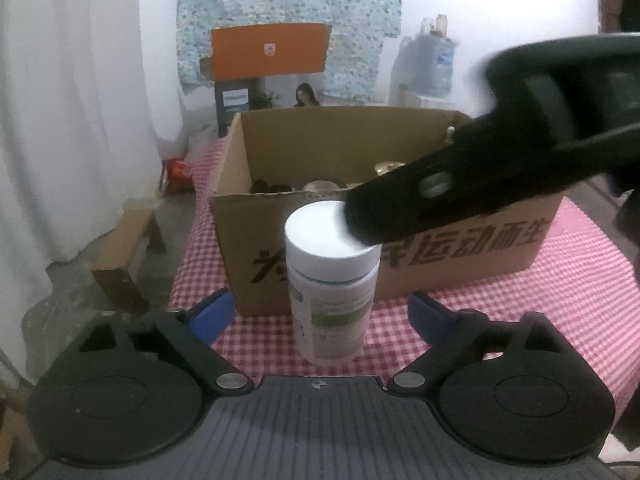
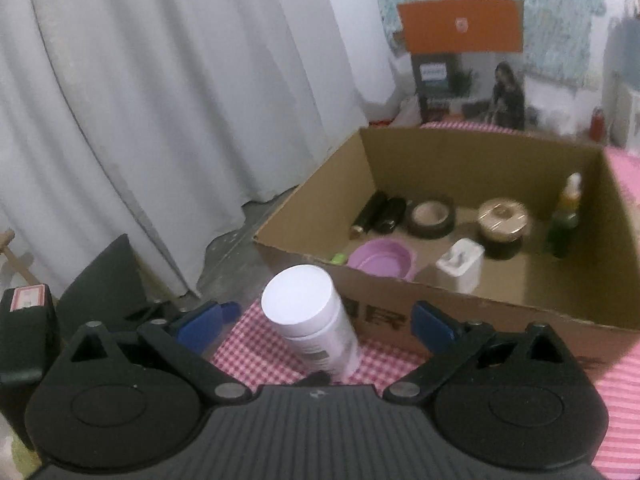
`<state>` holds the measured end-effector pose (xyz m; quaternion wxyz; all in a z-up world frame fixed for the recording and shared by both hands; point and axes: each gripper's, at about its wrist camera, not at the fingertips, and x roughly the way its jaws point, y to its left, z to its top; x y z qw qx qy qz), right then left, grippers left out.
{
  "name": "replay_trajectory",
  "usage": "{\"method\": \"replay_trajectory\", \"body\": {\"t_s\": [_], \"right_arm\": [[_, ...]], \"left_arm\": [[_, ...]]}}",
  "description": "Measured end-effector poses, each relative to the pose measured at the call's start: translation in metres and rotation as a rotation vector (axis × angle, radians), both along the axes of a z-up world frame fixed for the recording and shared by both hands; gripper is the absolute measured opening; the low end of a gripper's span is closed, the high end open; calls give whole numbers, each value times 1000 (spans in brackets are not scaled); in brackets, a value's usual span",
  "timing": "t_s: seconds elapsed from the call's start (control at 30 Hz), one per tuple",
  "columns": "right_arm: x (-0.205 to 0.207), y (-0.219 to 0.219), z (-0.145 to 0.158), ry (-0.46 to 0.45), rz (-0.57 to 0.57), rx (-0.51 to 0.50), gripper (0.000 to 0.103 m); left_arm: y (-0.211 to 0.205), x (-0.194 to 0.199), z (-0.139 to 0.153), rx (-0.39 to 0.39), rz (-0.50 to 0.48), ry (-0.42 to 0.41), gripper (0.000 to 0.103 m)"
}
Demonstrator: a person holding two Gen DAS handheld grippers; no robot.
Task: Organize rigid objects
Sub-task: 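Grasp the white pill bottle with the right tool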
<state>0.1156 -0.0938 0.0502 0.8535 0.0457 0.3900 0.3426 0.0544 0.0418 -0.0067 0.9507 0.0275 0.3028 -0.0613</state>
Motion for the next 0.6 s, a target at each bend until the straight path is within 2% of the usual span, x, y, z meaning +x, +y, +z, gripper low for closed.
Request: {"method": "replay_trajectory", "body": {"t_s": [0.1, 0.17, 0.23, 0.33, 0.6], "right_arm": [[9, 8, -11, 56, 19, 17, 91], [13, 11, -17, 79, 25, 15, 80], [16, 14, -20, 97, 26, 21, 73], [20, 14, -24, 121, 27, 34, 62], [16, -12, -22, 137, -18, 31, 60]], "left_arm": [[-1, 6, -2, 7, -12, 8, 77], [-3, 9, -3, 8, -17, 14, 73], [-4, 11, -3, 7, -23, 23, 62], [-5, 14, -4, -1, -28, 38, 57], [-24, 12, 3, -32, -97, 42, 54]]}}
